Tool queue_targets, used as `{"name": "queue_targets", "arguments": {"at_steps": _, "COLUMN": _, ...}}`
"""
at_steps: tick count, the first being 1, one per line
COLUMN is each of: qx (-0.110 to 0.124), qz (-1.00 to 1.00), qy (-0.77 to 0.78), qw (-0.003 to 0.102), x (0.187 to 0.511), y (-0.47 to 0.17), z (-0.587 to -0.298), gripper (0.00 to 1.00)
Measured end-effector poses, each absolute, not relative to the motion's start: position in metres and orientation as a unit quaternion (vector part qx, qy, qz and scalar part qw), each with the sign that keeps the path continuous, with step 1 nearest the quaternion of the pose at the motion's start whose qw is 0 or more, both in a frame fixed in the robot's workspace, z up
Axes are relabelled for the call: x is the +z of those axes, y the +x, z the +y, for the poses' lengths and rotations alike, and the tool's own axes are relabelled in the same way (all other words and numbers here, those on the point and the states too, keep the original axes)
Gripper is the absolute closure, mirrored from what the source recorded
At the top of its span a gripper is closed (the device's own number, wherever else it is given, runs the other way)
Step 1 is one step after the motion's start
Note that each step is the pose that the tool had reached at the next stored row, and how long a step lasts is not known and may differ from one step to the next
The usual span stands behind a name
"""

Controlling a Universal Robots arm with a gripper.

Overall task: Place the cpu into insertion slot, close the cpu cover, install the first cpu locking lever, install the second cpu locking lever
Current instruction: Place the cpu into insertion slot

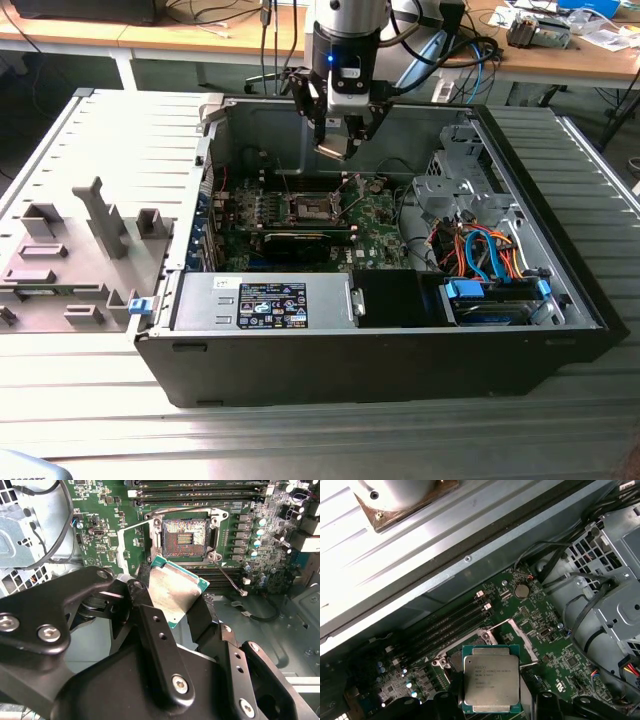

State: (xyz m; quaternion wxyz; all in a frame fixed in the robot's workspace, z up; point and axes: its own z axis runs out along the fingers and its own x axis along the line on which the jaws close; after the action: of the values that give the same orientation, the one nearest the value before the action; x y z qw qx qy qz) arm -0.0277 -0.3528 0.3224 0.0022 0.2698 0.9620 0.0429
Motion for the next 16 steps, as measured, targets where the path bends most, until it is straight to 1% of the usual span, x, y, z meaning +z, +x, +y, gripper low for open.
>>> {"name": "queue_targets", "arguments": {"at_steps": 16, "qx": 0.043, "qz": 0.96, "qy": 0.275, "qw": 0.002, "x": 0.322, "y": -0.0277, "z": -0.3528, "gripper": 0.46}}
